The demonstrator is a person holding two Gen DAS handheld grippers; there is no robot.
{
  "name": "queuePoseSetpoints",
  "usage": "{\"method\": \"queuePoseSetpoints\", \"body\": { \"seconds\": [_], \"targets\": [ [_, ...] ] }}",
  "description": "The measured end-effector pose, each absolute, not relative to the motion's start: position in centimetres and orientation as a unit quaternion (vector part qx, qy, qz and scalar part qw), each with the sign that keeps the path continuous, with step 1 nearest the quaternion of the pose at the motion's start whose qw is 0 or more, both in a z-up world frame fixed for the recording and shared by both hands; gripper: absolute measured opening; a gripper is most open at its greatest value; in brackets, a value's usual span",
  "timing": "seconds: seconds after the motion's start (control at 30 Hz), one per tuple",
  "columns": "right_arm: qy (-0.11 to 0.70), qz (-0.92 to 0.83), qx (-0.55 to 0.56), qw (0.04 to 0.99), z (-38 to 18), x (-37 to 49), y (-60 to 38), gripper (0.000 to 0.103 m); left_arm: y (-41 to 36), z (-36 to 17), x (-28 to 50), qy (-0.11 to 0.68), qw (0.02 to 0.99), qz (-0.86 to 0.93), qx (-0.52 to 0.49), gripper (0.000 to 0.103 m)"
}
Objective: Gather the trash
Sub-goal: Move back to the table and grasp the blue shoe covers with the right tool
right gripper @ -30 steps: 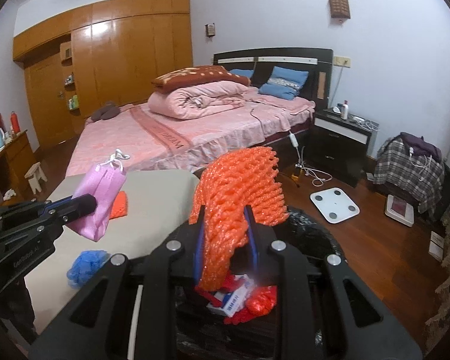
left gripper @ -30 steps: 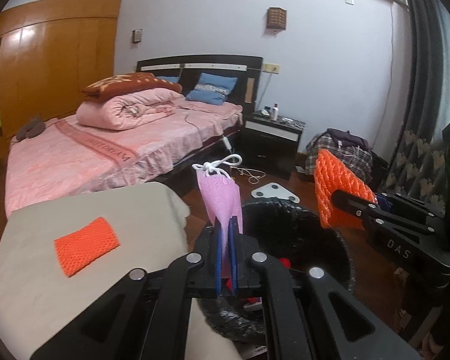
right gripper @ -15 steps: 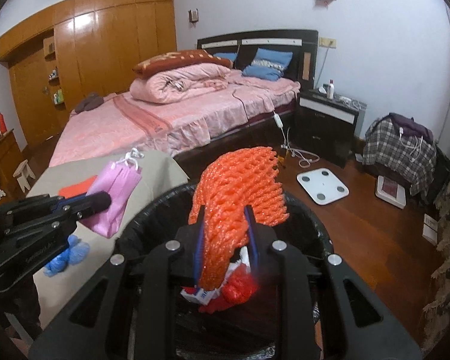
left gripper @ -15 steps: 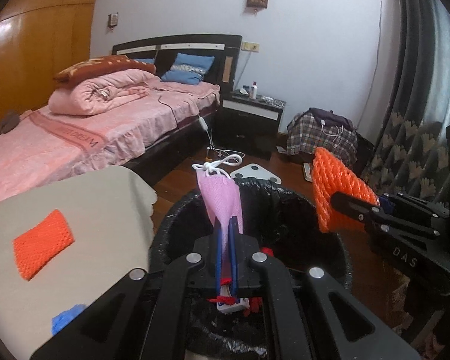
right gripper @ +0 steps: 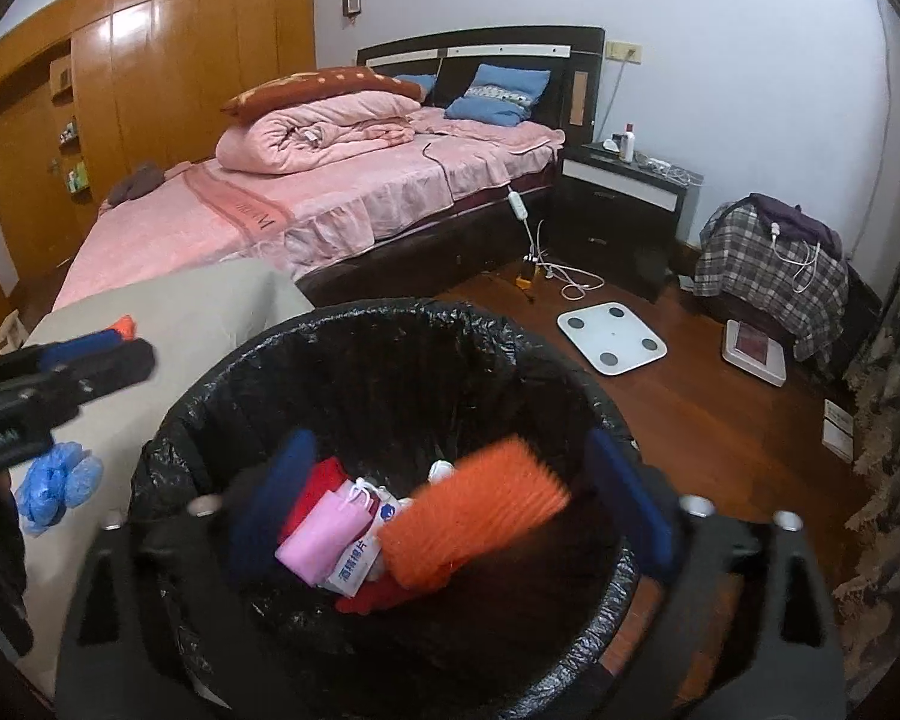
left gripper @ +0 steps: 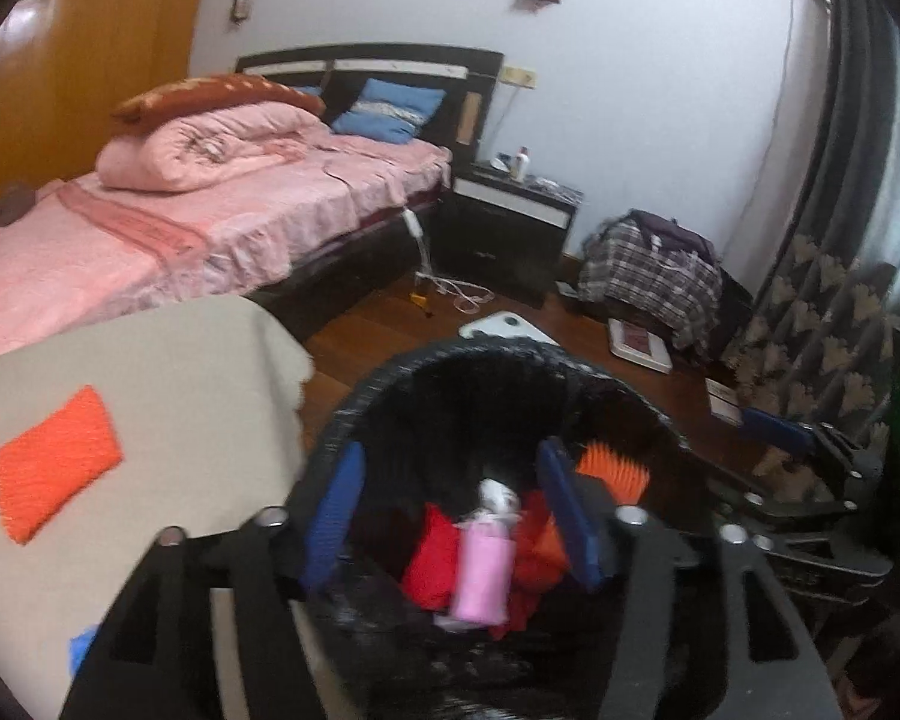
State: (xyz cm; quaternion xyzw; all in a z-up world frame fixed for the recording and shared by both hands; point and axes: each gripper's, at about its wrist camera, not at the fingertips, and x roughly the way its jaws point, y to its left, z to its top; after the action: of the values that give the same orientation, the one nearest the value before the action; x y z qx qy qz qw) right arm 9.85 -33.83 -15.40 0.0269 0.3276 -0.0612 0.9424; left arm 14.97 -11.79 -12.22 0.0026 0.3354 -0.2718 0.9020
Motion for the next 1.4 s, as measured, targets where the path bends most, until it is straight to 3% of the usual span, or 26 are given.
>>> {"method": "queuePoseSetpoints", "body": {
  "seconds": [0.13,0.33,0.77,1.4],
  "targets": [
    [0.326,-0.056,0.030,0.943,-15.1,9.7,-33.3,0.096,-8.8,-11.5,14.7,0.320,0.917,-0.238,0.004,0.084],
    [0.308,-0.015,0.045,0.950,-13.3,9.9,-29.7,0.097,-2.2,-10.7,13.5,0.306,0.937,-0.169,0.002,0.090],
    [0.302,0.157,0.030,0.940,-12.8,12.6,-14.2,0.097,12.4,-12.6,9.1,0.307,0.952,-0.008,0.005,0.090],
    [0.383,0.210,-0.028,0.899,-20.9,13.8,-3.2,0.097,20.9,-17.4,7.7,0.346,0.935,0.066,-0.027,0.090]
  ]
}}
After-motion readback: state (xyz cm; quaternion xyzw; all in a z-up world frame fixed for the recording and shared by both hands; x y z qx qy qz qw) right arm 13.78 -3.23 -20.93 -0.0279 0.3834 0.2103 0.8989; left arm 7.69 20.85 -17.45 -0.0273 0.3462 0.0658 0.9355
